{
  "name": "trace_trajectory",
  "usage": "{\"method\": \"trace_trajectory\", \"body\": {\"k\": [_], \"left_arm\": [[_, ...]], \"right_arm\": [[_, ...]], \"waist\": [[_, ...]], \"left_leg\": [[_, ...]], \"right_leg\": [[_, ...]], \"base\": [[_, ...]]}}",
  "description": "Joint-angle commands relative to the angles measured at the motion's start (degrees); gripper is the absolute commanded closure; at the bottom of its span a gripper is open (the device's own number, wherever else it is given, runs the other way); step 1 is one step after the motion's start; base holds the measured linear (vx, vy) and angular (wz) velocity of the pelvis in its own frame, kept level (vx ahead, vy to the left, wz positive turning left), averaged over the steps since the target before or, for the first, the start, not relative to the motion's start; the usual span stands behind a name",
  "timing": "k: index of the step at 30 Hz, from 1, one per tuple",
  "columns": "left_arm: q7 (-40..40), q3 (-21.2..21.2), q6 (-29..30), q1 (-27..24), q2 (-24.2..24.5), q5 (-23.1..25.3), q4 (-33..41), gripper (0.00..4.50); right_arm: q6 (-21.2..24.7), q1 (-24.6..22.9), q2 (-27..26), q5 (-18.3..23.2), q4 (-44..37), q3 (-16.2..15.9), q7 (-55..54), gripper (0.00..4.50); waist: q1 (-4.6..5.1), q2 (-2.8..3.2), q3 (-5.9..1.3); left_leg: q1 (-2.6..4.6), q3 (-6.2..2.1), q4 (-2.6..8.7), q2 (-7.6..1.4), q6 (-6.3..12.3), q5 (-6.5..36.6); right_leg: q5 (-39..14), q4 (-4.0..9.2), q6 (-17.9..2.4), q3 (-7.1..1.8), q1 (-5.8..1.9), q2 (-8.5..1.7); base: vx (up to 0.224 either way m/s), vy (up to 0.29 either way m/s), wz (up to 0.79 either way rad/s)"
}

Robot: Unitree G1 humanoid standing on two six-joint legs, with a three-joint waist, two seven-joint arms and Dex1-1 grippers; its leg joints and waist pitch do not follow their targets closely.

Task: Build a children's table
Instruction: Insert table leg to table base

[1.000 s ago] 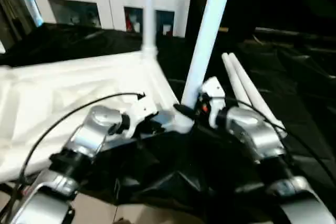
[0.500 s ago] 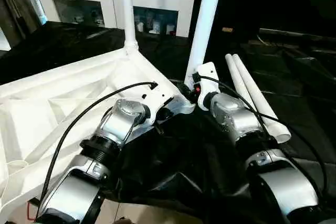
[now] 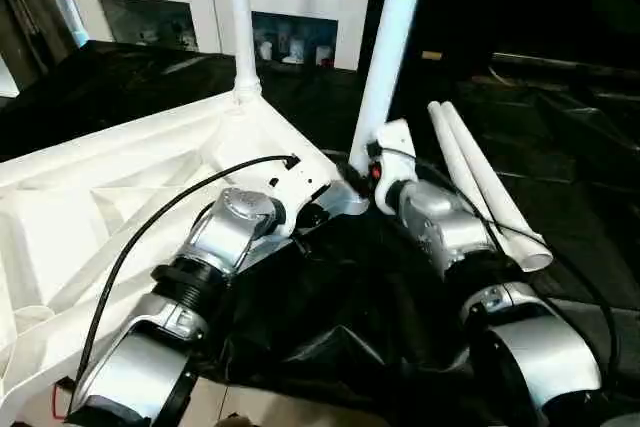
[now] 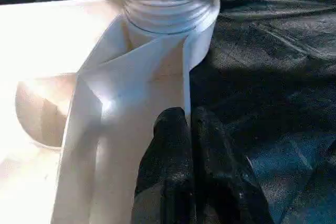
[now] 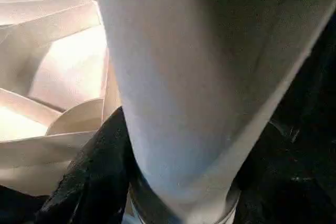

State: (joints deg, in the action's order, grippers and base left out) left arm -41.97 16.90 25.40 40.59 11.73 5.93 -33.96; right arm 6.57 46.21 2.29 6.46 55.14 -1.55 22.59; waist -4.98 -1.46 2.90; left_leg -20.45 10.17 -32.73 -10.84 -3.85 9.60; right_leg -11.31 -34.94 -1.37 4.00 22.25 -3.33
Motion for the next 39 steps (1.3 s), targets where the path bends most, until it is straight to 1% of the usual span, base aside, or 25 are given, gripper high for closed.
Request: {"method": "trace_trajectory", "body": {"k": [1,2,3,4,5,6,7,8,11,13,15,16,17,19,21,22,23,24,26,27,28,30,33,38,39], "left_arm": [[-0.1,-0.04,-3.99,1.95,-0.38,-0.54,4.33,4.5],[-0.1,-0.04,-3.99,1.95,-0.38,-0.54,4.33,4.5],[-2.3,0.37,-5.87,0.72,0.68,-1.04,5.89,4.5],[-2.77,0.44,-6.28,0.46,0.92,-1.15,6.15,4.5],[-3.23,0.52,-6.69,0.2,1.15,-1.25,6.41,4.5],[-4.69,0.62,-7.69,-0.51,1.88,-1.68,7.01,4.5],[-4.69,0.62,-7.69,-0.51,1.88,-1.68,7.01,4.5],[-5.37,0.64,-8.12,-0.8,2.2,-1.9,7.25,4.5],[-9.91,1.38,-10.86,-2.35,4.33,-2.69,8.5,4.5],[-10.99,1.56,-11.67,-2.7,4.81,-2.89,8.72,4.5],[-12.48,1.67,-12.53,-3.27,5.51,-3.23,9.21,4.5],[-14.82,1.79,-13.9,-4.24,6.68,-3.88,10.08,4.5],[-15.79,1.88,-14.68,-4.64,7.2,-4.11,10.41,4.5],[-16.23,1.92,-14.85,-4.79,7.42,-4.23,10.55,4.5],[-18.0,2.09,-15.63,-5.36,8.24,-4.68,11.02,4.5],[-21.03,2.38,-17.37,-6.23,9.49,-5.39,11.51,4.5],[-21.03,2.38,-17.37,-6.23,9.49,-5.39,11.51,4.5],[-23.56,2.56,-18.3,-6.98,10.52,-6.16,12.16,4.5],[-25.01,2.62,-18.49,-7.4,11.09,-6.53,12.55,4.5],[-25.01,2.62,-18.49,-7.4,11.09,-6.53,12.55,4.5],[-25.41,2.69,-18.65,-7.5,11.26,-6.55,12.56,4.5],[-26.03,2.85,-19.08,-7.67,11.61,-6.44,12.54,4.5],[-26.38,2.9,-19.38,-7.85,11.72,-6.4,12.68,4.5],[-27.13,2.94,-19.9,-8.06,11.83,-6.43,12.69,4.5],[-27.2,2.99,-20.0,-8.1,11.89,-6.3,12.67,4.5]], "right_arm": [[2.22,-2.1,-1.84,-0.12,2.84,-1.78,3.12,1.35],[2.22,-2.1,-1.84,-0.12,2.84,-1.78,3.12,1.26],[2.11,-2.66,-0.94,-0.02,-0.24,-2.31,6.46,1.13],[2.14,-2.83,-0.71,0.03,-0.97,-2.45,7.2,1.13],[2.18,-3.01,-0.49,0.07,-1.7,-2.58,7.94,0.94],[2.52,-3.81,0.48,0.18,-4.48,-3.25,10.38,0.9],[2.52,-3.81,0.48,0.18,-4.48,-3.25,10.38,0.8],[2.71,-4.22,0.98,0.2,-5.79,-3.62,11.43,0.67],[4.13,-7.49,4.87,0.74,-14.44,-6.08,18.16,0.67],[4.34,-8.06,5.61,0.81,-15.84,-6.49,19.37,0.67],[5.15,-9.39,7.36,0.79,-18.72,-7.17,22.05,0.67],[6.33,-11.34,9.94,0.76,-22.64,-8.24,25.75,0.67],[6.85,-12.21,11.07,0.75,-24.37,-8.72,27.34,0.67],[7.05,-12.56,11.58,0.8,-25.04,-8.94,28.0,0.67],[7.83,-13.94,13.63,1.04,-27.65,-9.78,30.59,0.67],[9.21,-16.35,17.14,1.57,-31.98,-11.12,34.67,0.67],[9.21,-16.35,17.14,1.57,-31.98,-11.12,34.67,0.67],[10.47,-18.37,19.93,2.11,-35.53,-12.17,37.78,0.67],[11.5,-19.47,21.29,2.47,-37.47,-12.55,39.31,0.67],[11.5,-19.47,21.29,2.47,-37.47,-12.55,39.31,0.67],[11.84,-19.76,21.64,2.58,-37.93,-12.62,39.71,0.67],[12.85,-20.43,21.95,2.49,-39.13,-12.73,39.85,0.67],[13.71,-20.85,21.89,2.44,-40.1,-12.83,39.74,0.67],[15.06,-21.66,22.42,2.88,-42.13,-13.28,39.89,0.67],[15.06,-21.73,22.48,2.87,-42.09,-13.41,40.05,0.81]], "waist": [[0.11,0.76,-3.17],[0.07,0.77,-3.2],[0.0,0.72,-3.26],[0.0,0.68,-3.5],[-0.06,0.69,-3.61],[-0.04,0.71,-3.86],[-0.1,0.67,-3.7],[-0.11,0.71,-3.75],[-0.38,0.73,-3.71],[-0.35,0.67,-3.77],[-0.42,0.68,-3.66],[-0.61,0.72,-3.54],[-0.92,0.62,-3.51],[-0.8,0.69,-3.59],[-0.9,0.64,-3.49],[-1.06,0.8,-3.42],[-1.34,0.71,-3.46],[-1.68,0.81,-3.53],[-1.65,0.74,-3.51],[-1.74,0.76,-3.47],[-1.64,0.72,-3.39],[-1.54,0.86,-3.37],[-1.5,0.79,-3.5],[-1.65,0.62,-3.62],[-1.64,0.65,-3.67]], "left_leg": [[0.45,-1.13,4.16,-2.7,-0.55,16.44],[0.48,-1.1,4.12,-2.71,-0.47,16.22],[0.37,-1.13,4.08,-2.73,-0.23,15.44],[0.12,-1.07,3.94,-2.82,0.19,13.78],[0.09,-1.05,3.84,-2.81,0.47,12.57],[-0.1,-0.94,3.57,-2.73,1.09,10.18],[-0.17,-0.84,3.5,-2.67,1.77,9.38],[-0.13,-0.82,3.44,-2.7,2.07,9.2],[-0.02,-0.82,3.38,-2.77,2.48,8.91],[-0.11,-0.76,3.35,-2.8,2.66,8.65],[-0.04,-0.67,3.31,-2.76,2.47,9.28],[-0.02,-0.69,3.37,-2.76,2.27,9.69],[-0.12,-0.78,3.36,-2.85,2.39,9.5],[-0.08,-0.65,3.29,-2.81,2.49,9.2],[-0.12,-0.68,3.3,-2.71,2.27,9.47],[-0.02,-0.69,3.25,-2.69,2.25,9.95],[0.07,-0.65,3.18,-2.83,2.42,9.8],[-0.02,-0.58,3.1,-2.84,2.95,8.77],[-0.18,-0.6,3.08,-2.86,3.11,8.69],[-0.07,-0.57,3.1,-2.82,3.21,8.97],[-0.24,-0.6,3.11,-2.71,2.93,9.49],[-0.04,-0.68,3.14,-2.78,2.25,10.64],[-0.02,-0.73,3.11,-2.81,2.09,9.89],[-0.13,-0.65,2.88,-2.7,2.67,8.33],[-0.15,-0.65,2.85,-2.69,2.73,8.13]], "right_leg": [[-14.36,4.99,-10.34,-3.33,-1.97,-5.36],[-14.08,4.99,-10.44,-3.34,-1.99,-5.4],[-13.11,4.85,-10.61,-3.32,-2.16,-5.4],[-10.3,4.45,-10.87,-3.36,-2.37,-5.38],[-8.43,4.31,-11.1,-3.34,-2.41,-5.33],[-4.24,3.79,-11.85,-3.31,-2.48,-5.19],[-2.41,3.71,-12.26,-3.2,-2.47,-5.05],[-1.89,3.6,-12.64,-3.19,-2.49,-5.15],[-1.46,3.65,-12.39,-3.16,-2.63,-5.05],[-0.56,3.47,-12.65,-3.21,-2.61,-5.11],[-1.85,3.58,-12.8,-3.22,-2.52,-5.09],[-3.37,3.79,-12.65,-3.2,-2.57,-5.15],[-3.72,3.8,-11.77,-3.21,-2.82,-5.12],[-3.08,3.7,-12.07,-3.25,-2.53,-5.11],[-4.37,3.78,-11.8,-3.2,-2.62,-5.02],[-5.72,4.08,-11.38,-3.18,-2.65,-5.02],[-5.54,4.0,-11.06,-3.25,-2.73,-5.0],[-4.07,3.76,-11.14,-3.24,-2.62,-4.91],[-3.73,3.63,-11.38,-3.19,-2.67,-4.96],[-4.35,3.81,-11.2,-3.15,-2.56,-4.89],[-6.49,3.94,-11.12,-3.1,-2.58,-4.99],[-9.29,4.18,-10.79,-3.15,-2.42,-5.09],[-7.69,3.93,-10.9,-3.14,-2.42,-4.93],[-4.79,3.6,-11.45,-3.16,-2.6,-4.96],[-4.63,3.55,-11.48,-3.12,-2.61,-4.96]], "base": [[0.0,0.0,0.0],[0.0,0.0,0.0],[0.0,0.0,0.0],[0.0,0.0,0.0],[0.0,0.0,0.0],[0.0,0.0,0.0],[0.0,0.0,0.0],[0.0,0.0,0.0],[0.0,0.0,0.0],[0.0,0.0,0.0],[0.0,0.0,0.0],[0.0,0.0,0.0],[0.0,0.0,0.0],[0.0,0.0,0.0],[0.0,0.0,0.0],[0.0,0.0,0.0],[0.0,0.0,0.0],[0.0,0.0,0.0],[0.0,0.0,0.0],[0.0,0.0,0.0],[0.0,0.0,0.0],[0.0,0.0,0.0],[0.0,0.0,0.0],[0.0,0.0,0.0],[0.0,0.0,0.0]]}}
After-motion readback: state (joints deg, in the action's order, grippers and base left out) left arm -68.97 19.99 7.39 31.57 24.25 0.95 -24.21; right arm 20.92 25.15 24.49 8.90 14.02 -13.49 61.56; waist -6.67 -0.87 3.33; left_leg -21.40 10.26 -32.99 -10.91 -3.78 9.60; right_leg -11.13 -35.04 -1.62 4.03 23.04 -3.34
